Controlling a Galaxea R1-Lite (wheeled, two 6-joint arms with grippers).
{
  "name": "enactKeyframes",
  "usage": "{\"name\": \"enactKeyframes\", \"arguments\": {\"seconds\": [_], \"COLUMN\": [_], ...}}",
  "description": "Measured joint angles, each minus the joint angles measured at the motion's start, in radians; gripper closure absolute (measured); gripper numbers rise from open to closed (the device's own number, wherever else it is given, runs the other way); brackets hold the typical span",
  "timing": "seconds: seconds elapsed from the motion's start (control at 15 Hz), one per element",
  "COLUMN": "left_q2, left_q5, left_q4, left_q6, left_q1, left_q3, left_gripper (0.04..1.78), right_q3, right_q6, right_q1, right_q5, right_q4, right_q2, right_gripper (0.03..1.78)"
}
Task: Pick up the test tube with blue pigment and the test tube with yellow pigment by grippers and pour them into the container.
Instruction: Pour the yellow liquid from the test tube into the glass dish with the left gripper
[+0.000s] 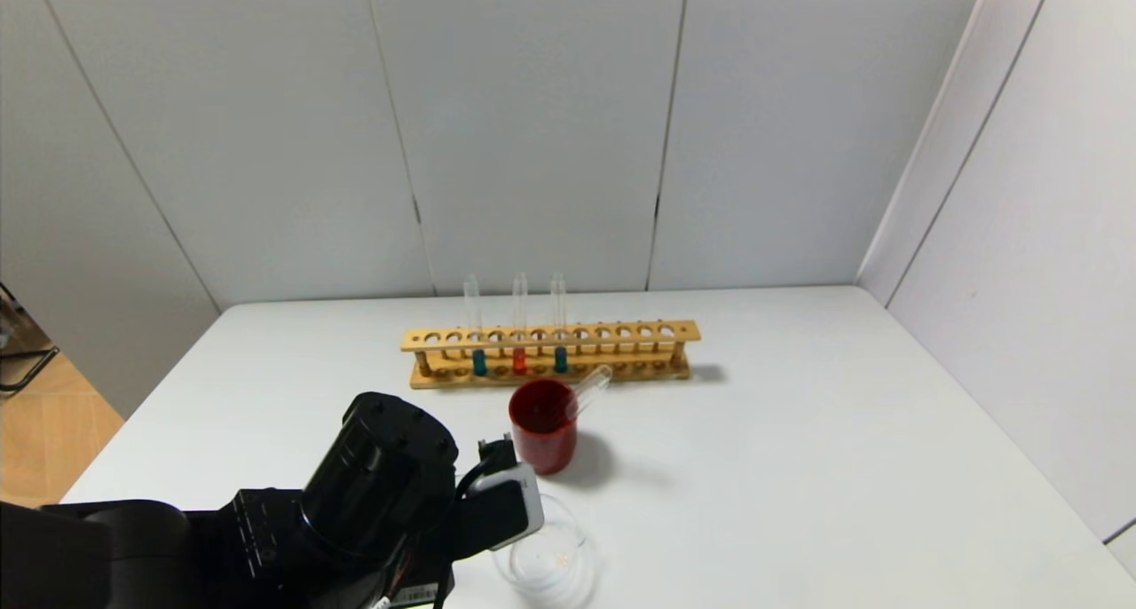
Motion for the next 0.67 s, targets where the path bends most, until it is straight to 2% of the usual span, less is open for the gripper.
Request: {"name": "enactKeyframes", "arguments": {"seconds": [0.2,0.33,0.67], "left_q2": [0.017,0.029,0.044], "left_q5": [0.014,0.058,0.099], "left_q4": [0.005,0.003,0.004], "left_q6": [0.030,0.056,0.107], "left_q1": [-0.038,-0.058,-0.064], "left_q3": [0.008,0.005,-0.008], "left_gripper": [1.52,1.52,1.52], "right_q3": [0.000,0.000,0.000], "right_q6": [0.000,0.000,0.000], "right_q1": [0.000,0.000,0.000], "right_q5": [0.000,0.000,0.000], "right_q4": [0.000,0.000,0.000], "right_q2": [0.000,0.000,0.000], "right_gripper": [0.07,0.07,0.07]}}
